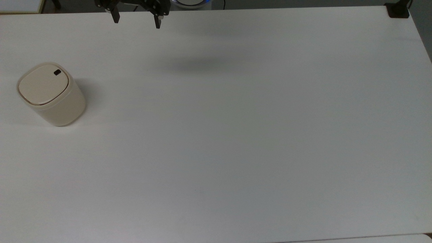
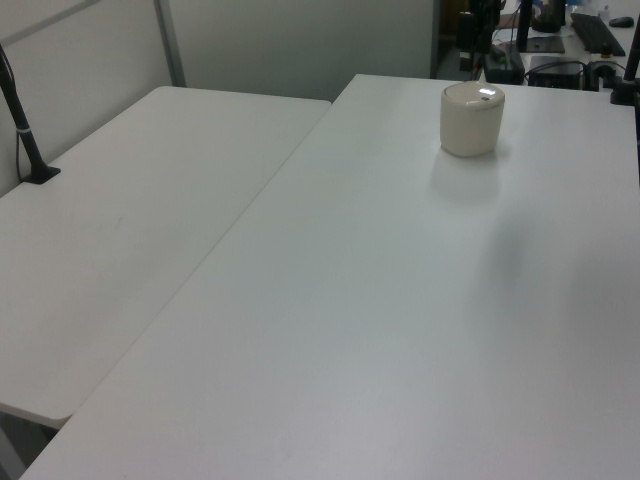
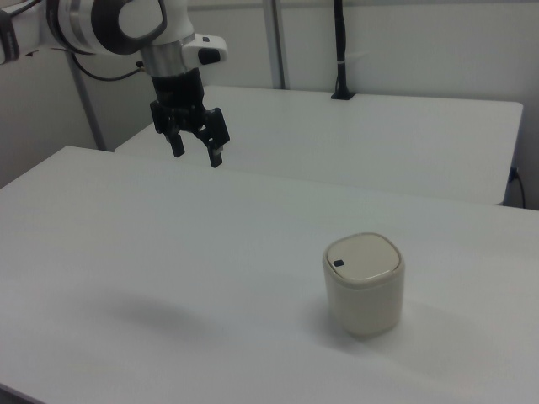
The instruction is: Open the trash bin
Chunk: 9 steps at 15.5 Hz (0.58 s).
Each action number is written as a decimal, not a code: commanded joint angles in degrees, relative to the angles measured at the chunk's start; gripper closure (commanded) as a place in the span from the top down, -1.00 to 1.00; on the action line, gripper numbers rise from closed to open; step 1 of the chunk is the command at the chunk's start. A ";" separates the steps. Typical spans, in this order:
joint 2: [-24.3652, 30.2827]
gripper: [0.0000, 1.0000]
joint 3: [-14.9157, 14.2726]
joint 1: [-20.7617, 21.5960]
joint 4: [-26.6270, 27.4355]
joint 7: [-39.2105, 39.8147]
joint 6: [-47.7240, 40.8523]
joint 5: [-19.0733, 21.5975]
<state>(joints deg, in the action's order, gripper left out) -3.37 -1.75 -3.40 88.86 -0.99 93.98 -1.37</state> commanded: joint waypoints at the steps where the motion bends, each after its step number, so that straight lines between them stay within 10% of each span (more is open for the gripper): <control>1: 1.35 1.00 -0.53 1.10 0.26 1.00 -3.52 0.23; 9: 0.56 1.00 0.00 1.37 -2.55 1.87 -9.07 1.11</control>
<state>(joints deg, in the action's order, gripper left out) -3.22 -1.48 -2.22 86.55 -0.44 86.23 -1.17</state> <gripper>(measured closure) 0.000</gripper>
